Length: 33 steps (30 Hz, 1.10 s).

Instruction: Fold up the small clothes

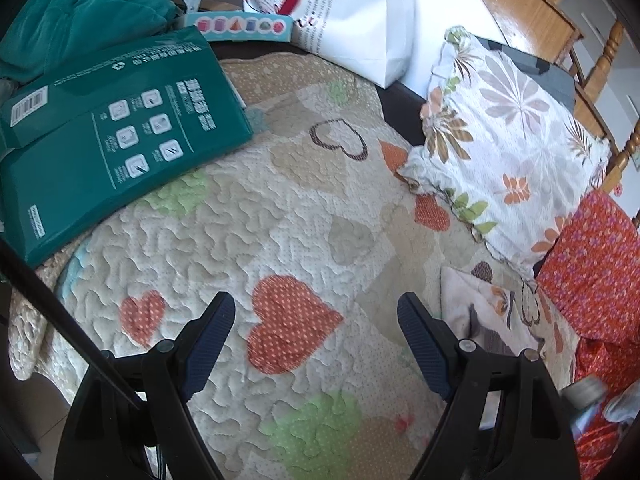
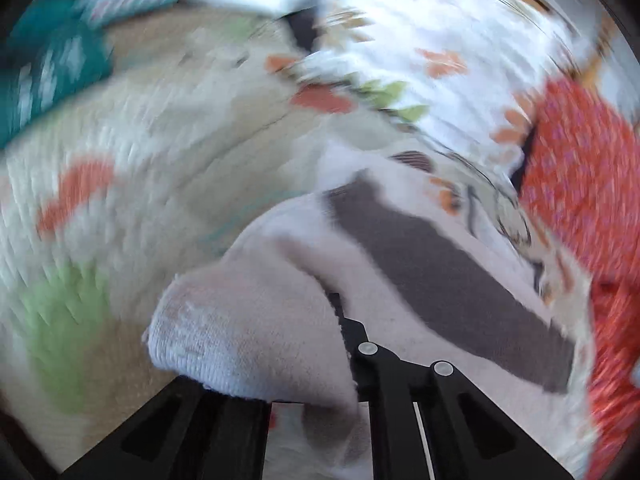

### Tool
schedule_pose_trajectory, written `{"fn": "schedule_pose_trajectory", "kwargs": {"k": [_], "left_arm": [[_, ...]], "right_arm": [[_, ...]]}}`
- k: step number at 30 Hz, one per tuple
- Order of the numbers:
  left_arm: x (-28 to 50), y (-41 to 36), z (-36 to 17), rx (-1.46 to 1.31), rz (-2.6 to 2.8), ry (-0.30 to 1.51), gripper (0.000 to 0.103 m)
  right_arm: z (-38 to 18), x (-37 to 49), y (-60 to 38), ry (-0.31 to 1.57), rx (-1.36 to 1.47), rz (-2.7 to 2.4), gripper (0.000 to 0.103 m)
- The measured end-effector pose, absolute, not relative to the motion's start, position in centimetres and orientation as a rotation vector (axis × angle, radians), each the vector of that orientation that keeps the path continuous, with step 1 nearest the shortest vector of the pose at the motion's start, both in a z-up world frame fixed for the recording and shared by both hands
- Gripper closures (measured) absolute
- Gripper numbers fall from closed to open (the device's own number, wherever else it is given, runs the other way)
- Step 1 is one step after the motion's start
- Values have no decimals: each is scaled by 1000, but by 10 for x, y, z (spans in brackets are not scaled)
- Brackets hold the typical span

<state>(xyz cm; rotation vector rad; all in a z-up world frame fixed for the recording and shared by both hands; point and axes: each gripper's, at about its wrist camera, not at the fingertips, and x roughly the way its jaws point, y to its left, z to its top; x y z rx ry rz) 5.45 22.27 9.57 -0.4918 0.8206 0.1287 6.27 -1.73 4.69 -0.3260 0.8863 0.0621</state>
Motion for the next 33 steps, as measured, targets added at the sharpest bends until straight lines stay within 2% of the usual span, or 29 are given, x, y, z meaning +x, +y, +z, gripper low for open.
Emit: {"fn": "schedule_pose_trajectory", "kwargs": {"k": [5, 8, 12, 15, 17, 19, 21, 23, 24, 30, 32, 33], "left_arm": [[56, 194, 90, -415, 108, 848, 21], [58, 175, 87, -378, 84, 863, 21], [63, 137, 80, -327, 31, 893, 21], [66, 107, 75, -290, -12, 912, 21], [67, 78, 71, -256, -56, 929, 21], [65, 54, 67, -222, -98, 939, 21], [62, 27, 62, -177, -153, 951, 21], [58, 6, 59, -132, -197, 958, 21], [55, -5, 58, -113, -224, 963, 21], [48, -59, 39, -143, -425, 1066, 21], [47, -71, 33, -186, -495, 1110, 21], [47, -79, 29, -218, -544, 1135, 21]], "right_arm": [[114, 47, -155, 794, 93, -13, 96], [130, 4, -252, 739, 275, -123, 96], [98, -54, -347, 773, 403, -310, 96], [46, -82, -395, 883, 579, -354, 96], [26, -93, -412, 876, 708, -300, 94], [30, -96, -417, 868, 742, -291, 87], [44, -95, -416, 862, 723, -274, 85], [59, -95, -417, 844, 682, -263, 73], [64, -94, -419, 837, 668, -271, 71], [65, -91, -435, 865, 681, -249, 70], [64, -98, -433, 859, 696, -201, 59], [64, -103, -431, 856, 699, -186, 56]]}}
